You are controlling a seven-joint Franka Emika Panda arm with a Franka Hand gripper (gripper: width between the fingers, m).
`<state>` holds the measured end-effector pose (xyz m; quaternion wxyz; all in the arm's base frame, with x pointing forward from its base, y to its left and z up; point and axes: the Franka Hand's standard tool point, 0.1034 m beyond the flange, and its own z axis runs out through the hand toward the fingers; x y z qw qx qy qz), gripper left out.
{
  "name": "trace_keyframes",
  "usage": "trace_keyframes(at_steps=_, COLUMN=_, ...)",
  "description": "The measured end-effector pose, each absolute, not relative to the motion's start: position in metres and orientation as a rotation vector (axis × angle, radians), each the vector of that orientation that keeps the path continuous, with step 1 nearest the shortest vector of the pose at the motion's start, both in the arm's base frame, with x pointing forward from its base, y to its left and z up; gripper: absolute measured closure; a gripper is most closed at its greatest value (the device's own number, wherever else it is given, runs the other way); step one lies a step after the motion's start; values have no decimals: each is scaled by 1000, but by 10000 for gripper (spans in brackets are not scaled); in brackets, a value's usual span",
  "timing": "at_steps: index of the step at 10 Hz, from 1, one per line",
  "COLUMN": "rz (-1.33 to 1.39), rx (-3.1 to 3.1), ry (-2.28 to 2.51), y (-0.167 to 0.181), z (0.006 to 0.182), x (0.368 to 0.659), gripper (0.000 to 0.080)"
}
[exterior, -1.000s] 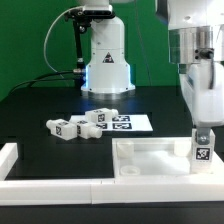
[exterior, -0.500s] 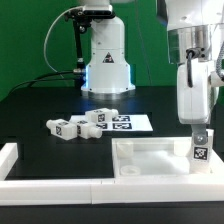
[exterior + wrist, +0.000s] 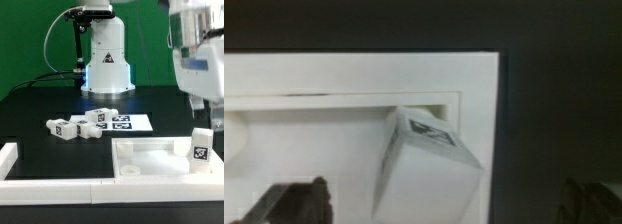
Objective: Assemble one leg
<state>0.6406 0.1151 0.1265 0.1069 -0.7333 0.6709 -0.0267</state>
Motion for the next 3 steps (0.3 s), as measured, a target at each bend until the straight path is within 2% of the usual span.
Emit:
trace_keyframes(at_steps=1, rz=-84, rx=-2179, ry=1937, y=115, z=136, x=642, gripper=151)
trace_keyframes(at_steps=3, rz=-82, rx=-2186, ry=1941, y=115, z=130, x=641, gripper=150)
